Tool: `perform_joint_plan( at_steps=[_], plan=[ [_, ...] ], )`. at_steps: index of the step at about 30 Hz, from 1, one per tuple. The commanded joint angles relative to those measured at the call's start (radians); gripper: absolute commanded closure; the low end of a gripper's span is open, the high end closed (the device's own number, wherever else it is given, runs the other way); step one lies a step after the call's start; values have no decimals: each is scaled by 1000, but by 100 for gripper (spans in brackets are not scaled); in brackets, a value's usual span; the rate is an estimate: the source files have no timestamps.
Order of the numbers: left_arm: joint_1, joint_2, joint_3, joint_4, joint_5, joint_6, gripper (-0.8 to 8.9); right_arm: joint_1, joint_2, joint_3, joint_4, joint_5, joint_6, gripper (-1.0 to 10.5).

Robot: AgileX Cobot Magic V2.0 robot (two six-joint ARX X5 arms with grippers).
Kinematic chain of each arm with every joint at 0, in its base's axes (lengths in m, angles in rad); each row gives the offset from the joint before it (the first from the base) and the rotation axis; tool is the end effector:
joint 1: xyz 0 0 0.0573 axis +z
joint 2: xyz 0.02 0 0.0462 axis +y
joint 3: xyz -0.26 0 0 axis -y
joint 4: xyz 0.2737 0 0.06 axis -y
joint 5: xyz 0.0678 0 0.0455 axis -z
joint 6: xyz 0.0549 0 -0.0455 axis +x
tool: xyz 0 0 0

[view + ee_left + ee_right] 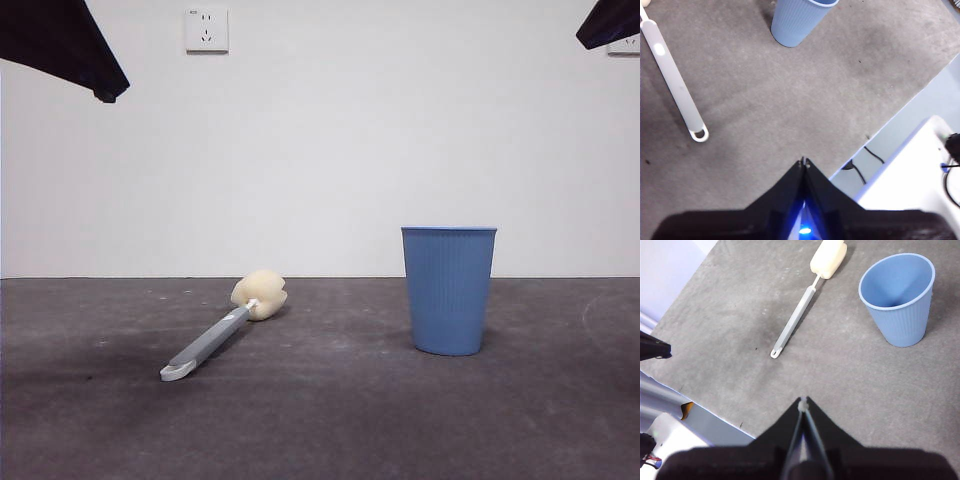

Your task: Pick up the cup brush,pick up the cup,insert the brush into the cup,clean the cup,put the cup brush back,put the cup back to the fixed position on the table

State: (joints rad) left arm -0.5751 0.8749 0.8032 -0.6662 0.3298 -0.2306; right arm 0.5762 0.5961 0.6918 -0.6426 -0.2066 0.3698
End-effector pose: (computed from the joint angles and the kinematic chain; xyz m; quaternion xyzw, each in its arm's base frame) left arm 0.1743 -0.1342 0.2627 -0.0527 0.4025 -0.3639 0.8384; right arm 0.1409 0.1050 0.2721 0.1149 0.3285 0.3122 0.8840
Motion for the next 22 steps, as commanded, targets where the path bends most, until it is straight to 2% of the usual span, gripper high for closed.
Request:
perform_joint_plan(
  at_steps=[1, 3, 6, 9, 12, 15, 22],
  plan=[
    [10, -25, -10, 53, -90, 105, 817, 2, -1, -2, 5, 3, 2, 946],
    [31, -50, -10, 172, -183, 180, 817, 2, -1, -2, 5, 3, 2, 946],
    [92, -106, -23, 409, -193, 298, 817, 2, -1, -2, 5, 3, 2, 946],
    [192, -174, -62, 632, -160, 334, 817, 2, -1, -2, 5, 3, 2, 946],
    [307, -253, -140, 803, -154, 333, 817, 2, -1, -2, 5, 3, 2, 946],
    [401, -342, -237, 869, -159, 333, 817, 2, -1, -2, 5, 3, 2, 946],
    [541, -539, -480, 875, -227, 331, 817, 2, -1, -2, 5, 3, 2, 946]
  ],
)
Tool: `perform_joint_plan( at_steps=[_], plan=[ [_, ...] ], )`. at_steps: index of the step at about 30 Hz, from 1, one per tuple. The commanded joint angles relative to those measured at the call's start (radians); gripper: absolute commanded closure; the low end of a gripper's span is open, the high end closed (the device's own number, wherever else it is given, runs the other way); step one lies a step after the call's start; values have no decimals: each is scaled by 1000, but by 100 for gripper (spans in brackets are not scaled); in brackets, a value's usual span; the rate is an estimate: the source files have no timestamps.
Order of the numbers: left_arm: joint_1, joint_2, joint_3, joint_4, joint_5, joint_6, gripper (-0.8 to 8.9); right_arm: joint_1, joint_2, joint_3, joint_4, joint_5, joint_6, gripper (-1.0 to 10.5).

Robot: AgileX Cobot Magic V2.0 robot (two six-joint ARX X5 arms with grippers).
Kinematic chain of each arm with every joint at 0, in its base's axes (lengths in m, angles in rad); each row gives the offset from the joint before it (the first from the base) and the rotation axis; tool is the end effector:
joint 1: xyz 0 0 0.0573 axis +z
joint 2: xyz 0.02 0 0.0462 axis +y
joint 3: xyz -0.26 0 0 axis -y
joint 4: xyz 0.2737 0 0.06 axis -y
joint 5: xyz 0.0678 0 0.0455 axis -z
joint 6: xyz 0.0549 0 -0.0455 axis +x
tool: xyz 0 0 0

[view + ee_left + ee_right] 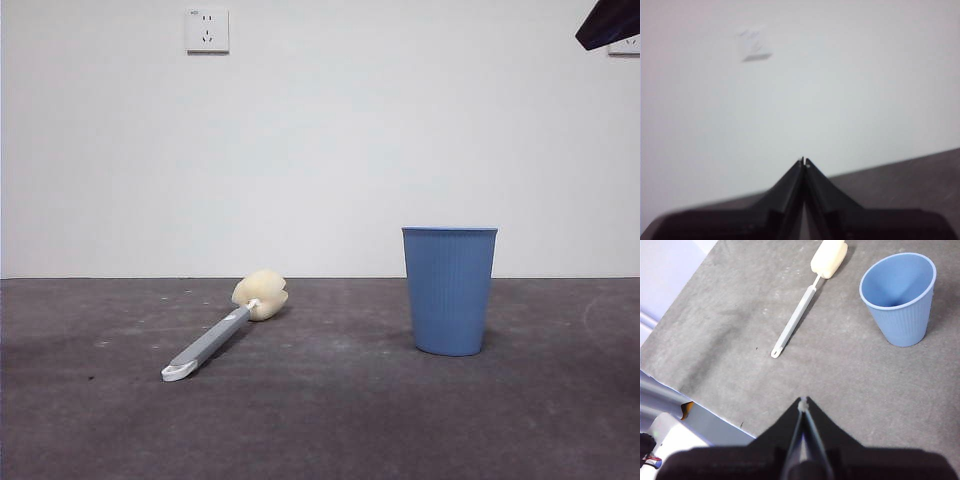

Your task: Pick up the cup brush,pick up the cup,insert the brush into the cup,clean the cup,put the cup brush back,put the cup back to the fixed position on the table

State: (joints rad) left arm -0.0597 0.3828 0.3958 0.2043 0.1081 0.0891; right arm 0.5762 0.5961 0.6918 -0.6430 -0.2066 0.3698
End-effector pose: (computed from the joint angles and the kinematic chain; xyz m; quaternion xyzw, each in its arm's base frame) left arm 0.1706 -0.0161 0.2906 0.0467 -0.1120 -0.0784 0.9895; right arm 0.1409 0.1050 0.2721 0.1148 0.3286 0.3122 0.8839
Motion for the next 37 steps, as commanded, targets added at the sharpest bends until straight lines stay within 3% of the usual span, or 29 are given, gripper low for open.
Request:
perform_joint_plan(
  at_steps=[1, 15, 26, 37],
  plan=[
    [39, -75, -105, 4, -6, 9, 817, 2, -1, -2, 5, 3, 2, 946],
    [91, -291, -383, -64, -2, -68, 817, 2, -1, -2, 5, 3, 2, 946],
    [95, -381, -392, -391, 4, -71, 817, 2, -1, -2, 5, 3, 2, 946],
    [95, -380, -392, -384, -2, -74, 817, 2, -1, -2, 5, 3, 2, 946]
  ],
)
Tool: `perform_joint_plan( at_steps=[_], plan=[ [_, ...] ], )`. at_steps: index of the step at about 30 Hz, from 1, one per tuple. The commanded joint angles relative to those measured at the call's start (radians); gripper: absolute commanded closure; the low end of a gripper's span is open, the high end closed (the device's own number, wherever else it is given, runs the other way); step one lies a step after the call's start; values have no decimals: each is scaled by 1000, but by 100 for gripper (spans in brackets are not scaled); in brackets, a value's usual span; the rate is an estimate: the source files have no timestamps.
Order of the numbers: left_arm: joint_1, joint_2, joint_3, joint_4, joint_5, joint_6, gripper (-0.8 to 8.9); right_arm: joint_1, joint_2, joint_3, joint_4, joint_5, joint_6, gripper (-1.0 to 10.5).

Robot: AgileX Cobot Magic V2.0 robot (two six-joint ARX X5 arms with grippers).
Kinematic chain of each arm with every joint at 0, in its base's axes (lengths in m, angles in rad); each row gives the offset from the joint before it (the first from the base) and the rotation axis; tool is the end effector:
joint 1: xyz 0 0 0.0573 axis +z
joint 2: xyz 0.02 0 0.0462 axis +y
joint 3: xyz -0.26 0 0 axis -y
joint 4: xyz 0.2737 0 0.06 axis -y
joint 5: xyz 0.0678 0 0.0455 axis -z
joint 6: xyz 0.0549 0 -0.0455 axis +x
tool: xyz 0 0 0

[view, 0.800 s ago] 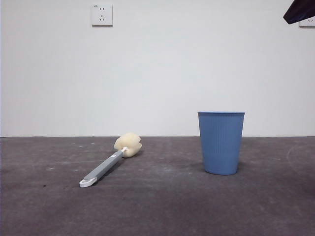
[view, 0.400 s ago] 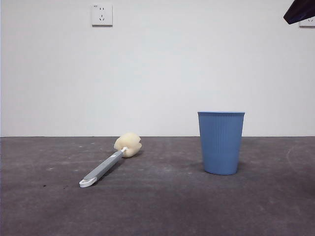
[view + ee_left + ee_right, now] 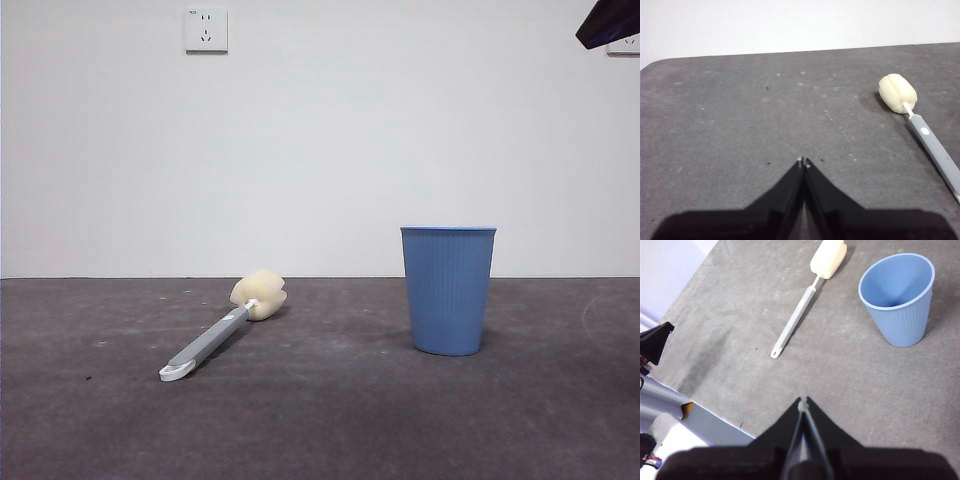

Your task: Pick up the cup brush,pick up the cup,insert the brush into the cup,clean the cup,put the cup brush back,put the cup back to the fixed position on the table

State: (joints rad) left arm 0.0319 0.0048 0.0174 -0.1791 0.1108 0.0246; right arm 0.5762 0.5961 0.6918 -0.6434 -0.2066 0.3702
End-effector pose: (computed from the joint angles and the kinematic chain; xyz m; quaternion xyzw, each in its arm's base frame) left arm 0.1537 -0.0012 0.1479 0.0063 0.0825 -0.0403 0.9958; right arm 0.1409 0.1050 0.2721 0.1149 0.3289 0.3121 0.8839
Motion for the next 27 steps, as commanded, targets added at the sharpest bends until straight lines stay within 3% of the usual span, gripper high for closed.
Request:
perform_joint_plan(
  at_steps=[1, 18, 20, 23, 27],
  plan=[
    [3, -2, -13, 0, -5, -10, 817, 2, -1, -2, 5, 3, 2, 946],
    [3, -2, -13, 0, -5, -10, 817, 2, -1, -2, 5, 3, 2, 946],
    [3, -2, -13, 0, -5, -10, 817, -1, -2, -2, 8, 21, -64, 946],
    [3, -2, -13, 0, -4, -10, 817, -49, -19, -3, 20, 111, -163, 946],
    [3, -2, -13, 0, -5, -10, 817, -200, -63, -44, 85, 59, -268, 946]
  ],
)
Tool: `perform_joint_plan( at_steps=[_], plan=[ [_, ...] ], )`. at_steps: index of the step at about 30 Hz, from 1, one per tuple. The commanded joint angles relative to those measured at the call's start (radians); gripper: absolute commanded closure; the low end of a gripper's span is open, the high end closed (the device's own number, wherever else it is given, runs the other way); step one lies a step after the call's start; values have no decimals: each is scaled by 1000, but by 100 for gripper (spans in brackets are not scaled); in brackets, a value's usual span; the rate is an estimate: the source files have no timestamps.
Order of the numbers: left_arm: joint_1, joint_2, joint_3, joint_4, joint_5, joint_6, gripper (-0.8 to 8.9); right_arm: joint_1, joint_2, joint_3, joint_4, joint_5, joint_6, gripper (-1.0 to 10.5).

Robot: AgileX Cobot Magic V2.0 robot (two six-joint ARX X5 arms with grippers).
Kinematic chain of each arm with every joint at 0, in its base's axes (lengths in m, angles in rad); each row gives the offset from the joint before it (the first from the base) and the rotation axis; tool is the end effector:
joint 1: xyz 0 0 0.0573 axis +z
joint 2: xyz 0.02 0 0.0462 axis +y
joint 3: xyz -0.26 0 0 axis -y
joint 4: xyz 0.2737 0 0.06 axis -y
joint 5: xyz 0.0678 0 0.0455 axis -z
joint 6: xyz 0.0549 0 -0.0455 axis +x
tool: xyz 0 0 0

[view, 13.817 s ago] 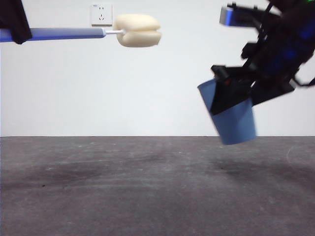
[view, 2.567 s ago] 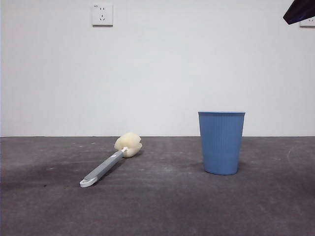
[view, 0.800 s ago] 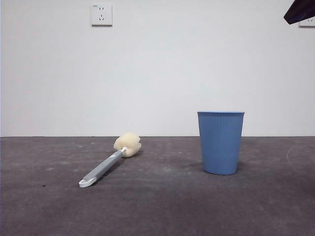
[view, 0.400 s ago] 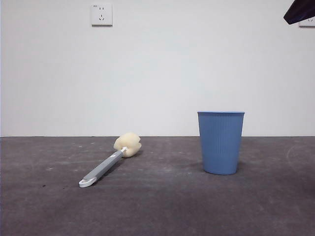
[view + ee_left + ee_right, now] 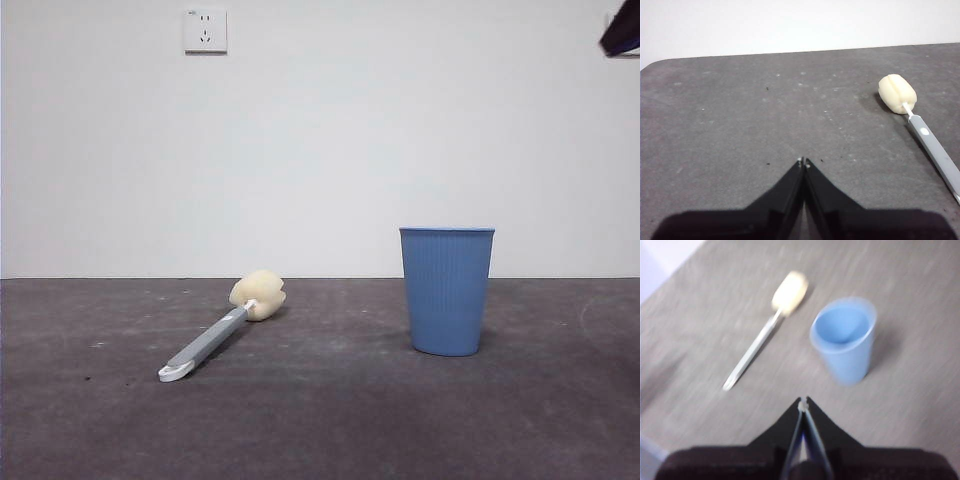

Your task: Pick up the cup brush,pick up the cup,insert the brush into the cup,clean the cup,put the cup brush back,put the cup back to the fixed position on the table

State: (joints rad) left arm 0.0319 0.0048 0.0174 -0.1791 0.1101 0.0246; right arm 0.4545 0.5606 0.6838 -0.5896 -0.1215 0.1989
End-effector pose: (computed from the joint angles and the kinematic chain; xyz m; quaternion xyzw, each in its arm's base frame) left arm 0.1537 -0.0011 0.1479 0.0063 0.0825 -0.0400 0.9958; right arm 0.1528 0.0821 0.2799 0.0545 0.2542 0.2524 0.9321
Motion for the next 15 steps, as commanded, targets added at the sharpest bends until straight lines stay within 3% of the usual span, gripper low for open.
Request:
perform_joint_plan(
  at_steps=[1, 8, 15],
  plan=[
    [3, -2, -13, 0, -3, -10, 817, -120, -45, -52, 50, -39, -103, 946],
    [3, -2, -13, 0, -4, -10, 817, -369, -230, -270, 290, -74, -111, 946],
    [3, -2, -13, 0, -4, -10, 817, -457, -397, -468, 411, -82, -123, 946]
  ],
)
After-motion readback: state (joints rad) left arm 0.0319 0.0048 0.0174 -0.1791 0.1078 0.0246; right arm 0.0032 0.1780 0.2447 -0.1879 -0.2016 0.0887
